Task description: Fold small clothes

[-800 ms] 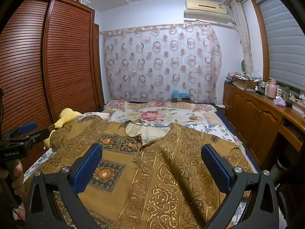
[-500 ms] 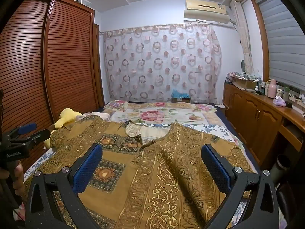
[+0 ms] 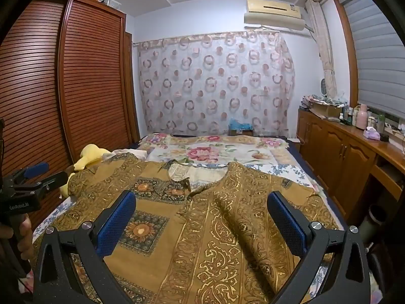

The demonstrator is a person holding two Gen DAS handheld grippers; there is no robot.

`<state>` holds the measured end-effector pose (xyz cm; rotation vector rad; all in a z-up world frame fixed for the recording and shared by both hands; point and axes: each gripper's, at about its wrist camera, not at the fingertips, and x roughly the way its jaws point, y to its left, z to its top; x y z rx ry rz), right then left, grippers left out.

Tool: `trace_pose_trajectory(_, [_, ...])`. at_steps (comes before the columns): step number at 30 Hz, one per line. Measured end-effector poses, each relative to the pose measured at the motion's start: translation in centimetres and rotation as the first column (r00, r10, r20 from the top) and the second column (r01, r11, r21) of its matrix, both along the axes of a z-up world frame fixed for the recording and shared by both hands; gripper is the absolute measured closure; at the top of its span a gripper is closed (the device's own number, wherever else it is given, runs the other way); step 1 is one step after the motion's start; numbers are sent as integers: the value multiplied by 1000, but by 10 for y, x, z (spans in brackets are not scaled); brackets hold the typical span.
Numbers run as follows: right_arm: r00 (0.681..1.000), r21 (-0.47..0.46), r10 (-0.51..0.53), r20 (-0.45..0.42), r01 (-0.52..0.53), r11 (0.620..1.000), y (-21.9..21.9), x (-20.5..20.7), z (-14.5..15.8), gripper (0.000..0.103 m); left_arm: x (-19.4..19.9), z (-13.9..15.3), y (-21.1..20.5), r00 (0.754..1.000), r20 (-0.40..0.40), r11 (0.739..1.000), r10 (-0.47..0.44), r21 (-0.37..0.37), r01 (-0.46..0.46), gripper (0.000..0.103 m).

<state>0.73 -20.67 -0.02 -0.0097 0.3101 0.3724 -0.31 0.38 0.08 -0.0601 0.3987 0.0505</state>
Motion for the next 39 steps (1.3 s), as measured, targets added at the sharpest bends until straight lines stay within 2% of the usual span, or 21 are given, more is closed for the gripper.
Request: trace_pose_trajectory(39, [1000,5,3,-1,-3,1000,1,-1,-1,0,-4,7,-4,1000,7,1000,2,20,-2,0])
